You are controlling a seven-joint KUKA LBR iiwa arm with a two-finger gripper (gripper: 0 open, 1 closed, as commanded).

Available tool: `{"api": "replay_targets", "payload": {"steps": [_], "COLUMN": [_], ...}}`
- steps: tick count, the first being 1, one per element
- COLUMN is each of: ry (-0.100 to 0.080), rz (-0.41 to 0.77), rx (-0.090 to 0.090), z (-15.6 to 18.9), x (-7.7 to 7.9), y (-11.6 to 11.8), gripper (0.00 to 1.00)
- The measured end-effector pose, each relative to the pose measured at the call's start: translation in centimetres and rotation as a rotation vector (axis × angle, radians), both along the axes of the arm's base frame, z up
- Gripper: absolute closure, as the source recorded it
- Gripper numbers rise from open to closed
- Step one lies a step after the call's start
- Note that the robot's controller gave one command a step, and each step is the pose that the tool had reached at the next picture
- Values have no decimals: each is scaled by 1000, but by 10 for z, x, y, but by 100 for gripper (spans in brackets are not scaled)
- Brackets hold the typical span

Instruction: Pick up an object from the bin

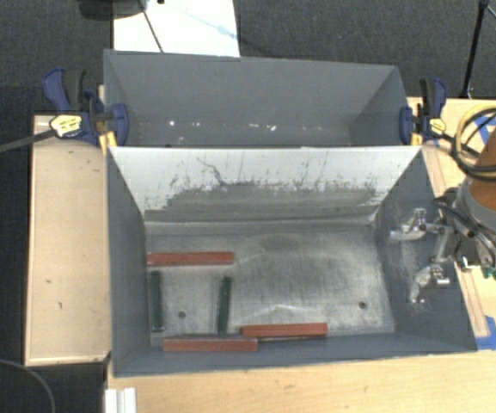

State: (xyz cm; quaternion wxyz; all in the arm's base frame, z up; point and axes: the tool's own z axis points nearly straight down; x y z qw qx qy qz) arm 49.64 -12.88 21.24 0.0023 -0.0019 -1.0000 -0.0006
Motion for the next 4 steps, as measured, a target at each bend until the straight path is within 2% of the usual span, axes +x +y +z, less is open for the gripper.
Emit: {"api": "replay_targets", "payload": {"steps": [1, 2, 3, 4], "ry": [-8, -14, -9, -5], "rz": [4, 59, 95, 82], "rx": [-2, -5, -1, 0], "z": [4, -15, -60, -86], "x": [2, 6, 20, 34], "y": [1, 15, 47, 66], "gripper": [0, 0, 0, 0]}}
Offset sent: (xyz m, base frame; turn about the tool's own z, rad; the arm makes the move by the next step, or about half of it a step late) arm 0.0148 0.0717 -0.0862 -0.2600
